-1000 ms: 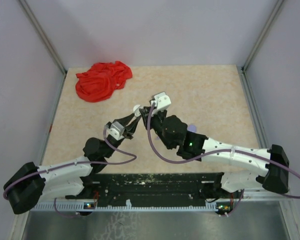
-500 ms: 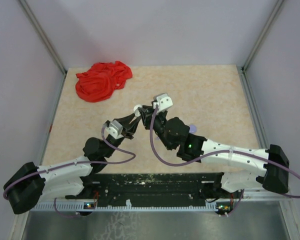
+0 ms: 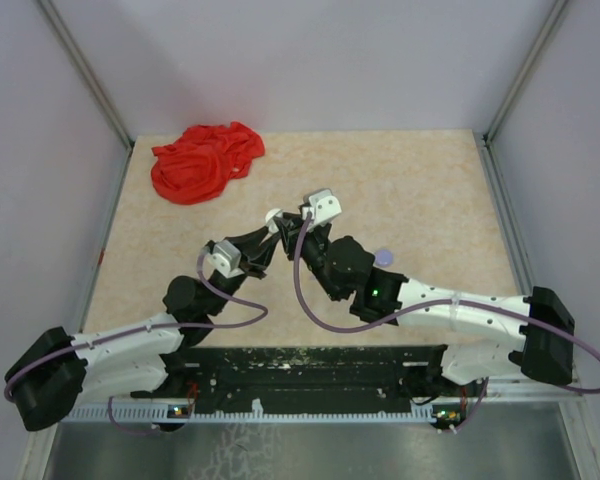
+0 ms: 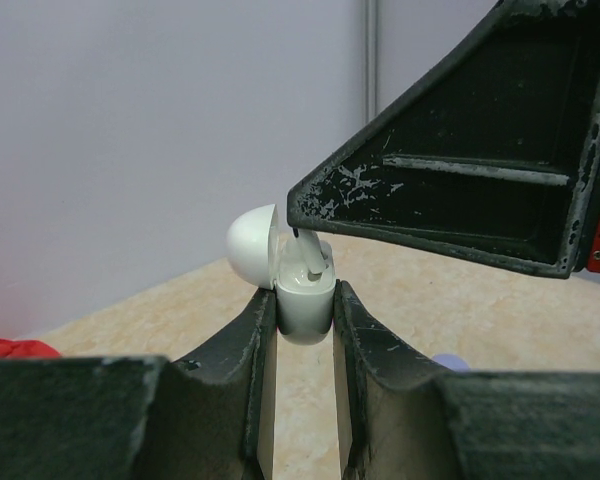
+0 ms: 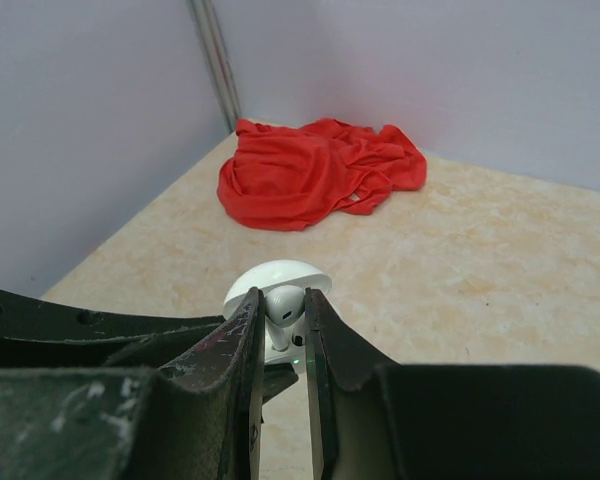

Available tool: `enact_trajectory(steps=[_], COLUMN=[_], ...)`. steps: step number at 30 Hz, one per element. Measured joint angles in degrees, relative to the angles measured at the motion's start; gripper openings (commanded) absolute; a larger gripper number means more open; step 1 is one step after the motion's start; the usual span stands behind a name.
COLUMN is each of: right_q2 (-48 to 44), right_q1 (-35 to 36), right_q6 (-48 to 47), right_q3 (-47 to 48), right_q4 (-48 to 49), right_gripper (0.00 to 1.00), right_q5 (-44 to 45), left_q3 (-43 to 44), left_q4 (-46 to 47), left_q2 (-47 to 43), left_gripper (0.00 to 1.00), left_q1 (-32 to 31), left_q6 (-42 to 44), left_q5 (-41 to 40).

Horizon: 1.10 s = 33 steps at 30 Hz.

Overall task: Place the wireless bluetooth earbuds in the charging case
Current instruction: Place the earbud in the charging case.

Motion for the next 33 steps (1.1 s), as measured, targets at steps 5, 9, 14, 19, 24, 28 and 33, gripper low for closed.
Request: enact_trajectory(steps=[5,9,14,19,24,28,33], right_q2=[0.1,0.1,0.1,0.1,0.1,0.1,0.1], right_q1=[0.0,0.0,0.0,0.0,-0.1,-0.1,-0.1], right_q6=[0.0,0.0,-0.2,-0.4,0.8,2.4,4.5], right_q3=[-0.3,-0.6,-1.6,-1.8,-1.6,0.2,2.5], right_q4=[0.2,0.6,1.3,1.4,-0.7,-4.9,-10.3], right_gripper=[0.07,0.08,0.08,0.14,0.24,0.32,0.38], right_q5=[0.0,-0.1,-0.2,-0.2,-0.2,-0.9,-3.8], left_q3=[0.0,0.1,0.7,1.6,1.6,1.6,1.6], left_q4=[0.0,-0.1,-1.9,-4.0,-5.5,-6.1,-6.0], left_q2=[-0.3,-0.3,-0.4,-1.0,-1.1,-1.1,-1.1], left_gripper=[0.0,0.0,0.0,0.0,0.0,0.0,0.0], left_q1=[0.0,0.0,0.0,0.0,0.0,0.0,0.2], left_q6=[-0.6,-1.7,-3.2,-4.1,-4.0,-3.3,-2.3], left_q5=[0.0,-0.5,-1.3,-2.4,-3.1,-3.4,-3.6])
